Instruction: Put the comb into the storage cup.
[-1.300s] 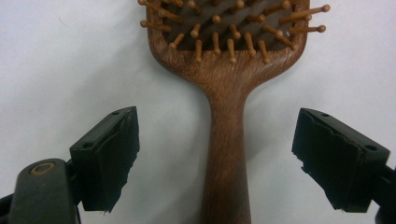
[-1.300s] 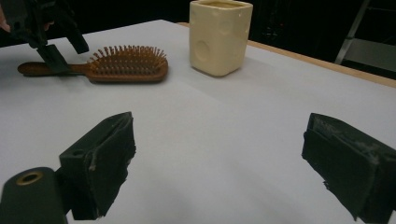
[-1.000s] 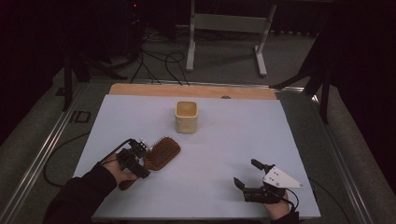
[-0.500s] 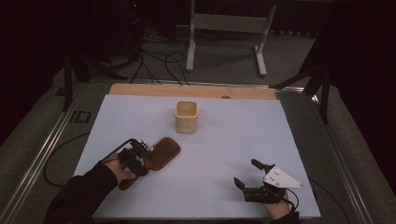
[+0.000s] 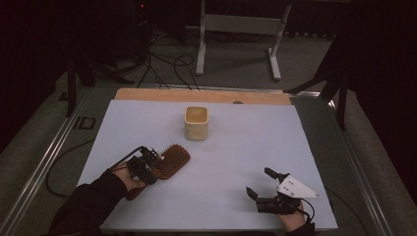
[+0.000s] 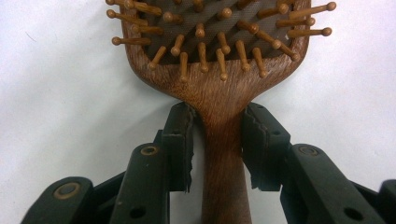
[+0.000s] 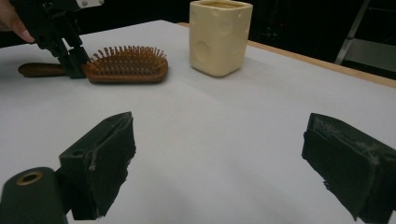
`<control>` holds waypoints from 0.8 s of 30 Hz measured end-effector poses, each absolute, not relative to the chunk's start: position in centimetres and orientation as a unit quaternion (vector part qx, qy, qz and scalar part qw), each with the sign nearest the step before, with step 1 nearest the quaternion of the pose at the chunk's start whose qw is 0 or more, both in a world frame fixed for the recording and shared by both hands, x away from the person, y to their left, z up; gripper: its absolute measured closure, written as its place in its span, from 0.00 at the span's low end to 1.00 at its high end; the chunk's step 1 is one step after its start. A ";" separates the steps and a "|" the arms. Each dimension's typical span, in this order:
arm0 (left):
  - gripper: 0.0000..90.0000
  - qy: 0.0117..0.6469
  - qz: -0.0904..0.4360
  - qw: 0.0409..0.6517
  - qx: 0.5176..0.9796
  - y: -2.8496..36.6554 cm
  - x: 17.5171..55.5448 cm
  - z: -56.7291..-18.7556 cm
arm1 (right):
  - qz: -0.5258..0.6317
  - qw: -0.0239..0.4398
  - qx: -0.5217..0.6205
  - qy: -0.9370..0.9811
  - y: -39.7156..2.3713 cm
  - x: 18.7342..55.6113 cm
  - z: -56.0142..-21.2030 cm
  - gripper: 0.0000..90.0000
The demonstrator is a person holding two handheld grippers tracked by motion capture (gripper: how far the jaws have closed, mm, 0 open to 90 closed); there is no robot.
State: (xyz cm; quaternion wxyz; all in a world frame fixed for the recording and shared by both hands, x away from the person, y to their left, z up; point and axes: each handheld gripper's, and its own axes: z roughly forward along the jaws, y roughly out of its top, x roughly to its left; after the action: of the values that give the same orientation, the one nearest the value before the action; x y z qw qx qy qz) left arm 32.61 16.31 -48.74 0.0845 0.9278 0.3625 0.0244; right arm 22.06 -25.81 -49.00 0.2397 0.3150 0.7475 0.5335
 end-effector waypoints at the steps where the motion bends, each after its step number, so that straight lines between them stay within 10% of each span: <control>1: 0.73 0.363 0.025 0.084 0.928 16.3 32.6 -48.7 | 0.533 0.240 0.315 0.748 -25.8 22.1 -49.0 0.10; 24: 0.82 0.364 0.017 0.121 0.923 17.4 32.5 -48.7 | 0.531 0.239 0.319 0.748 -25.8 22.2 -49.1 0.10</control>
State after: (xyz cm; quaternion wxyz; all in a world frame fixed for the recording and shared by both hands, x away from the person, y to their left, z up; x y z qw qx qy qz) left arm 32.51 17.45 -48.74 0.1210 0.9232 0.3644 0.0169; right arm 22.17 -25.83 -49.11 0.2391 0.3187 0.7478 0.5311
